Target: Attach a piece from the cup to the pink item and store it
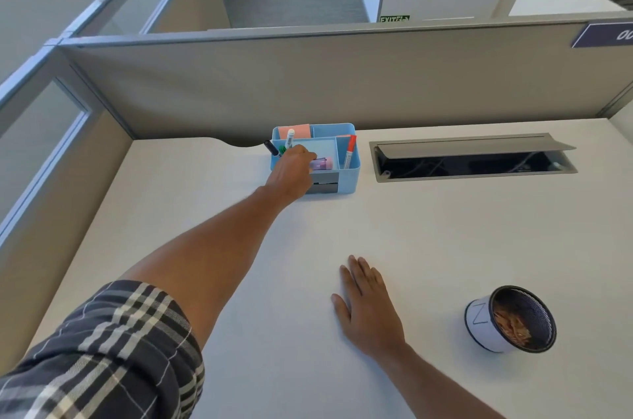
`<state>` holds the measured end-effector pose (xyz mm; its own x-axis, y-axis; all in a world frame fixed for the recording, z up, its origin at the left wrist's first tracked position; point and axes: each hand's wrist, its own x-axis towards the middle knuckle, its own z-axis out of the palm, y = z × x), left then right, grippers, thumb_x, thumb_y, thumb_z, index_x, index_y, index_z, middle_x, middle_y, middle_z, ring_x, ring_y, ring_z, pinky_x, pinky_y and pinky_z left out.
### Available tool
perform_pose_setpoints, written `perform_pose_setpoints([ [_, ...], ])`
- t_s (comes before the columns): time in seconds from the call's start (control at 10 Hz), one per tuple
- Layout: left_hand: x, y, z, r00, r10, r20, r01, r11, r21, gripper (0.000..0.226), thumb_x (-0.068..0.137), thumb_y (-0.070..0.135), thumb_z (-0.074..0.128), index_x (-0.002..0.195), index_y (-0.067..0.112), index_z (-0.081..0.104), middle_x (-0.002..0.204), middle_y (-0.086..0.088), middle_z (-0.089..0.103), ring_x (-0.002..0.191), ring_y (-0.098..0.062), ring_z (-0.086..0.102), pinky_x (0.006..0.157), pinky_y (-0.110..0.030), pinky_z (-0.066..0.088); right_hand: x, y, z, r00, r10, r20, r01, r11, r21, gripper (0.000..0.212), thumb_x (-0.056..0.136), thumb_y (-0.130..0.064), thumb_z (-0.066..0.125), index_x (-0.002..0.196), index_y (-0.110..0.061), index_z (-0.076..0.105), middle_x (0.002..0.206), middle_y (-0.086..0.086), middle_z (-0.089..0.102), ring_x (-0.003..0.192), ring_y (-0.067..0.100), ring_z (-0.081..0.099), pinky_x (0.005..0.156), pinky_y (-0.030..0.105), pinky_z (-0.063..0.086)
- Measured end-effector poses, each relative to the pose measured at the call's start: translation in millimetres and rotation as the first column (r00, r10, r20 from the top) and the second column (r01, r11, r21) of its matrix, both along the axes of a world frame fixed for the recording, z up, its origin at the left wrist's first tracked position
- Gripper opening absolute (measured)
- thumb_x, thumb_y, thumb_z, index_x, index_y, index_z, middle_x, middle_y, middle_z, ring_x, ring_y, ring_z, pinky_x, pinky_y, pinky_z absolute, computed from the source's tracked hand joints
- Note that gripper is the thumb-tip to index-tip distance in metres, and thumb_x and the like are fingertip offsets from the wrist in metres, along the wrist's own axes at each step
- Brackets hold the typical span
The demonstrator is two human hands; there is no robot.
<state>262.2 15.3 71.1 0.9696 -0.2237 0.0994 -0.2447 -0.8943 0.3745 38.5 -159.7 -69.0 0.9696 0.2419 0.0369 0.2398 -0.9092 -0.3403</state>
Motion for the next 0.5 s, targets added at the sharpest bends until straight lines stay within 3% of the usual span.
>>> perform_pose_setpoints([
  [0.4,-2.9,-0.6,6.2,0.998,0.013,-0.054,-0.015,0.999,-0.035,0.038,0.094,-0.002,0.054,0.132,0.003,0.055,0.133,-0.015,0.057,0.124,-0.030,0.052,0.102,-0.037,0.046,0.0,-0.2,-3.5,0.999,-0.003,0.052,0.003,1.000,0.007,0.057,0.101,-0.040,0.046,0.146,-0.006,0.048,0.159,0.015,0.040,0.149,0.032,0.031,0.120,0.043,0.017],
  [0.5,-16.9,1.5,2.7,0.997,0.038,0.060,-0.033,0.996,-0.081,0.039,0.092,-0.005,0.056,0.131,0.002,0.054,0.136,-0.015,0.055,0.127,-0.031,0.048,0.103,-0.038,0.045,1.4,-0.1,-3.9,0.998,-0.007,0.057,0.006,1.000,0.013,0.057,0.101,-0.040,0.046,0.146,-0.006,0.049,0.159,0.015,0.040,0.149,0.032,0.032,0.120,0.043,0.018],
])
